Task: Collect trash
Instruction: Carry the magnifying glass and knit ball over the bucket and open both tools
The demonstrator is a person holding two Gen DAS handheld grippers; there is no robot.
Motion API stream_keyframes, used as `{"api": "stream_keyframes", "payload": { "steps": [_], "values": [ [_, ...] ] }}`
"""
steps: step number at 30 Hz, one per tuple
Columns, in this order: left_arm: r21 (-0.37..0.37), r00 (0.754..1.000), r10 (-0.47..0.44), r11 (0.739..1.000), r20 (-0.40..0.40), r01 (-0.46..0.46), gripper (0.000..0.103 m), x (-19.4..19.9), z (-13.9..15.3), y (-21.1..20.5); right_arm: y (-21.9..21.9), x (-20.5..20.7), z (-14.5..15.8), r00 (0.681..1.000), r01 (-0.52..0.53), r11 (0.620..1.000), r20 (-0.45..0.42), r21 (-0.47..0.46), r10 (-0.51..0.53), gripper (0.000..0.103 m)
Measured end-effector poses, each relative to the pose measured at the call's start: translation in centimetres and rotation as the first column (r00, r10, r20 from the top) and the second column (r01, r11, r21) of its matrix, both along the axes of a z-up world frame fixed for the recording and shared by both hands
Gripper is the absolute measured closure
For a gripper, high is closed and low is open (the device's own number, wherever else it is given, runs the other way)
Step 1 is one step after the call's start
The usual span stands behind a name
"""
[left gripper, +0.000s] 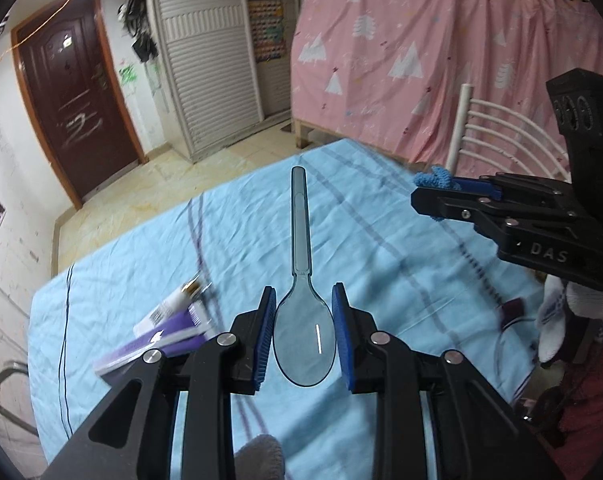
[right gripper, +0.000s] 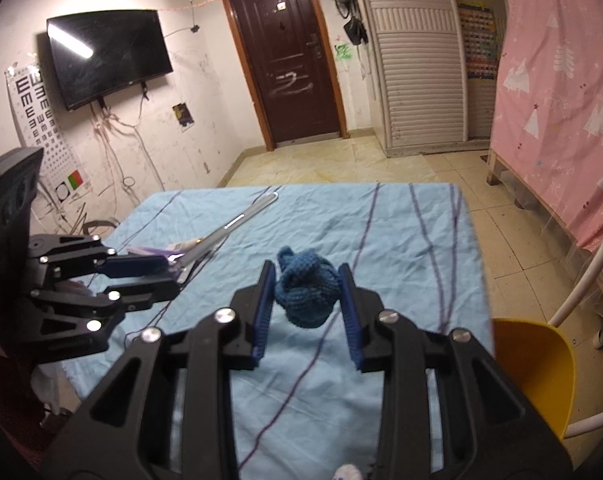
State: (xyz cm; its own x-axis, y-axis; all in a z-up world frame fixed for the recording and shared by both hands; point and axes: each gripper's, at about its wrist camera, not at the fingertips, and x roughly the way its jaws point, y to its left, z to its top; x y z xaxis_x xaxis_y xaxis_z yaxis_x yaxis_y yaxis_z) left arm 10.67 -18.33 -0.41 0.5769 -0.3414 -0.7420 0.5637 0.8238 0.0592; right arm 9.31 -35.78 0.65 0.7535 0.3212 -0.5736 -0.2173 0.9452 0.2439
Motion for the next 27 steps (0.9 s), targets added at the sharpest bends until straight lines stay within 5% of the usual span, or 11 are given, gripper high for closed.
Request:
{"api": "stream_keyframes", "payload": {
  "steps": [20,27],
  "values": [
    [-0.049,0.975,-0.207,0.976,0.086,0.212,0.084,-2.4,3.2,-13.9,-13.1,-4.8,0.5,0.954,0.292,0.955,0.049,0.054,-0.295,0.073],
    [-0.076,0.964,-0.260,0.962,0.044,0.263,0.084,-2.3,2.4,-19.7,-17.4,-5.0,-0.9,0.930,0.363,0.927,0.019,0.096,-0.367,0.073]
  ]
}}
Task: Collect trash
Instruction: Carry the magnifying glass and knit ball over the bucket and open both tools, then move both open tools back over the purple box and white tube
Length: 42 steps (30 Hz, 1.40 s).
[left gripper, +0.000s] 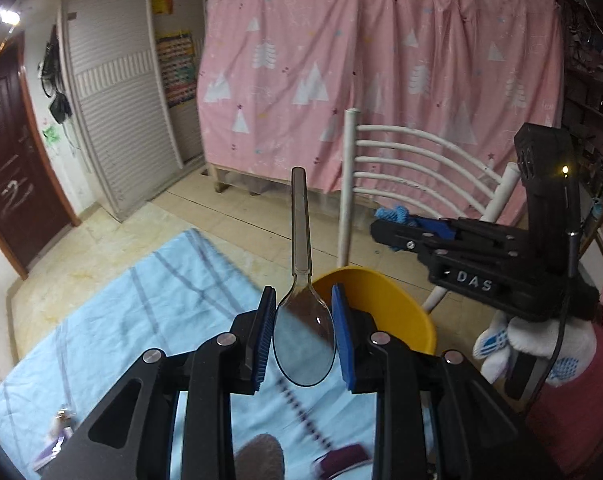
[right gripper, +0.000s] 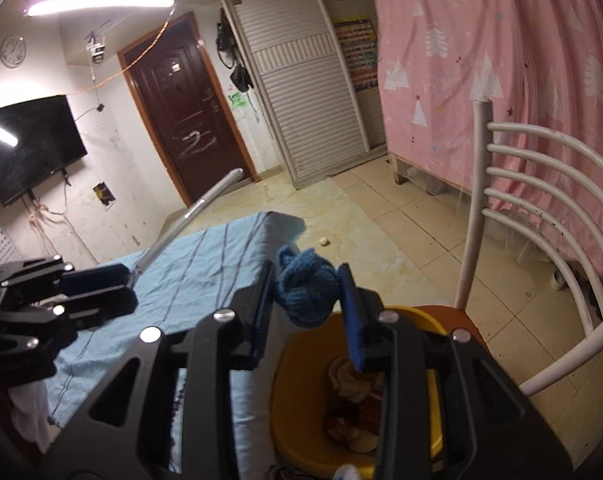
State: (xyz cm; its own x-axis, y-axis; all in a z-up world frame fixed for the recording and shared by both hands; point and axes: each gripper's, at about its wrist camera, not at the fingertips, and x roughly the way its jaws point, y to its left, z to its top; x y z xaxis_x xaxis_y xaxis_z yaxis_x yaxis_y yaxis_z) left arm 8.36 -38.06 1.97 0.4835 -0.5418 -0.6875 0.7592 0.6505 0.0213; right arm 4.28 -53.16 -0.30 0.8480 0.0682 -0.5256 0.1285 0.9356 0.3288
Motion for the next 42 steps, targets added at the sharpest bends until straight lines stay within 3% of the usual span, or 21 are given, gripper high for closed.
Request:
{"api": "stream_keyframes", "payload": {
  "steps": [9,15,18,19,21,23,30,33,42],
  "values": [
    [0.027,0.996,-0.031,0.999,-0.086,0.034,0.084,0.9,-2.7,-5.1,-2.1,-0.2,-1.1,0.999,0.039,0.999,-0.017,0.029,-0.039,0.073],
    [0.049,0.995,-0.033,0.998,-0.098,0.038,0.084,0.6,-3.8,-6.7,-2.9,-0.3,-1.4,0.998,0.059,0.997,-0.022,0.046,-0.058,0.072],
    [0.035,0.991,-0.031,0.999,-0.128,0.036,0.082,0.8,-4.1,-7.2,-3.0,-0.6,-1.5,0.997,0.073,0.996,-0.026,0.052,-0.072,0.067],
    [0.022,0.989,-0.030,0.999,-0.145,0.033,0.080,1.1,-4.2,-7.0,-3.1,-0.6,-1.6,0.997,0.078,0.996,-0.029,0.053,-0.076,0.064],
    [0.005,0.987,-0.011,1.000,-0.162,0.012,0.054,1.8,-4.3,-6.6,-3.1,-0.6,-1.8,0.996,0.081,0.995,-0.030,0.055,-0.079,0.053],
    [0.000,0.986,0.010,1.000,-0.169,-0.010,0.047,2.1,-4.5,-6.1,-3.0,-0.5,-1.9,0.997,0.078,0.996,-0.033,0.054,-0.076,0.052],
    [-0.028,0.983,0.057,0.998,-0.172,-0.063,0.047,2.9,-4.0,-3.2,-1.9,0.2,-2.3,0.998,0.050,0.997,-0.043,0.061,-0.048,0.049],
    [-0.048,0.984,0.072,0.996,-0.164,-0.081,0.047,3.0,-3.3,-1.6,-1.1,0.5,-2.0,0.999,0.035,0.998,-0.042,0.057,-0.033,0.041],
    [-0.069,0.987,0.107,0.991,-0.117,-0.116,0.047,3.1,-1.5,3.4,3.3,2.5,-1.6,0.997,-0.051,0.999,-0.065,0.019,0.052,0.039]
  ]
}}
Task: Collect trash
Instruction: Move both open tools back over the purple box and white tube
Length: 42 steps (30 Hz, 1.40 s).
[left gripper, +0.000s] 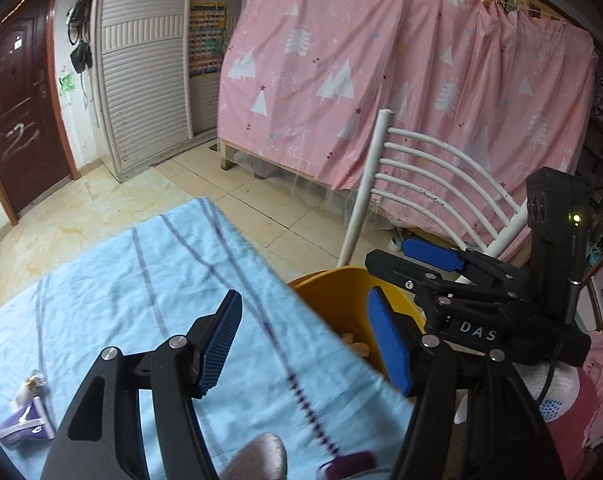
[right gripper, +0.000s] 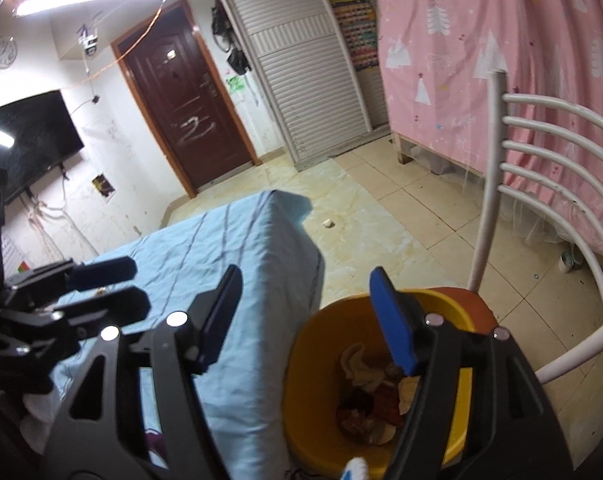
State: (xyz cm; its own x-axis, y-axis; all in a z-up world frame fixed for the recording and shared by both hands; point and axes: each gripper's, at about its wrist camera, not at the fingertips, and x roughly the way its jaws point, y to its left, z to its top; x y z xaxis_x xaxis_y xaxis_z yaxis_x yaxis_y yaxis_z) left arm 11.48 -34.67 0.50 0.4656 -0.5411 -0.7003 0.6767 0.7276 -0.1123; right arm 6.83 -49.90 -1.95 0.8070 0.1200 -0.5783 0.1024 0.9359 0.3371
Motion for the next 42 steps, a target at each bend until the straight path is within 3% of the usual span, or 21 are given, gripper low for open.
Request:
{"api": "stream_keyframes", "payload": {
  "steps": [10,14,24,42],
  "values": [
    [0.019,0.993,0.111,0.994,0.034,-0.112,0.035,1.3,0.1,7.8,6.1,2.8,0.8,0.993,-0.116,0.992,-0.021,-0.052,0.115,0.038],
    [0.025,0.988,0.151,0.988,0.042,-0.152,0.029,2.0,-0.2,10.9,8.5,3.5,1.1,0.988,-0.156,0.985,-0.030,-0.073,0.155,0.033],
    [0.128,0.976,0.210,0.968,0.053,-0.215,0.024,3.7,-1.6,17.6,12.7,5.0,1.7,0.976,-0.214,0.971,-0.057,-0.110,0.209,0.032],
    [0.301,0.990,0.143,0.943,0.012,-0.140,0.024,5.4,-4.8,24.5,18.6,6.7,2.2,0.954,-0.297,0.941,-0.103,-0.165,0.283,0.025]
  ]
}}
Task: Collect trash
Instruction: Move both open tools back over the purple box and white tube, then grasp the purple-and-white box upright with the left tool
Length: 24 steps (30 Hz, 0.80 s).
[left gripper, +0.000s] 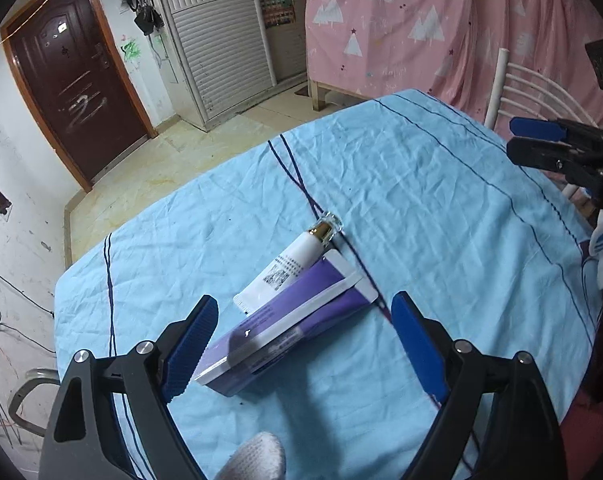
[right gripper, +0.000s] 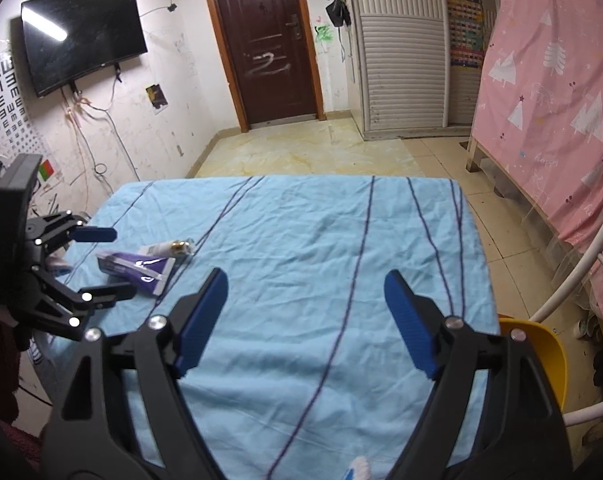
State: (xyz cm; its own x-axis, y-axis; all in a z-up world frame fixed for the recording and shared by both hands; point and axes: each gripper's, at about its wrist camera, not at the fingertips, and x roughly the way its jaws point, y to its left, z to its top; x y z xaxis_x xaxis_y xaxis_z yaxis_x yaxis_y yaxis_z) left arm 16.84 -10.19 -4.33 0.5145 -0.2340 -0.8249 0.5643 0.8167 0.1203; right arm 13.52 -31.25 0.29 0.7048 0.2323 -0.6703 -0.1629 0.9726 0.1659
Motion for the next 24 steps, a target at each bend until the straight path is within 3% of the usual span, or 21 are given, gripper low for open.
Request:
{"api": "stream_keyframes", "payload": {
  "steps": [14,21,22,24],
  "values": [
    [0.024,0.998,-0.071,0.997,-0.002,0.071,0.024,0.8,-0.8,1.4,2.7,0.5,0.2,0.999,-0.039,0.999,-0.011,-0.031,0.039,0.023],
    [0.025,0.995,-0.101,0.995,-0.001,0.101,0.024,-0.6,-1.1,1.8,3.9,1.0,0.0,0.998,-0.065,0.997,-0.019,-0.033,0.065,0.022],
    [0.024,0.994,-0.109,0.994,-0.002,0.109,0.026,-1.0,-1.2,1.8,4.1,1.1,0.0,0.997,-0.070,0.997,-0.020,-0.033,0.069,0.022],
    [0.034,0.993,-0.114,0.993,-0.003,0.114,0.048,-1.5,-1.4,1.7,4.7,1.2,-0.1,0.996,-0.083,0.996,-0.023,-0.035,0.082,0.022]
  ]
}}
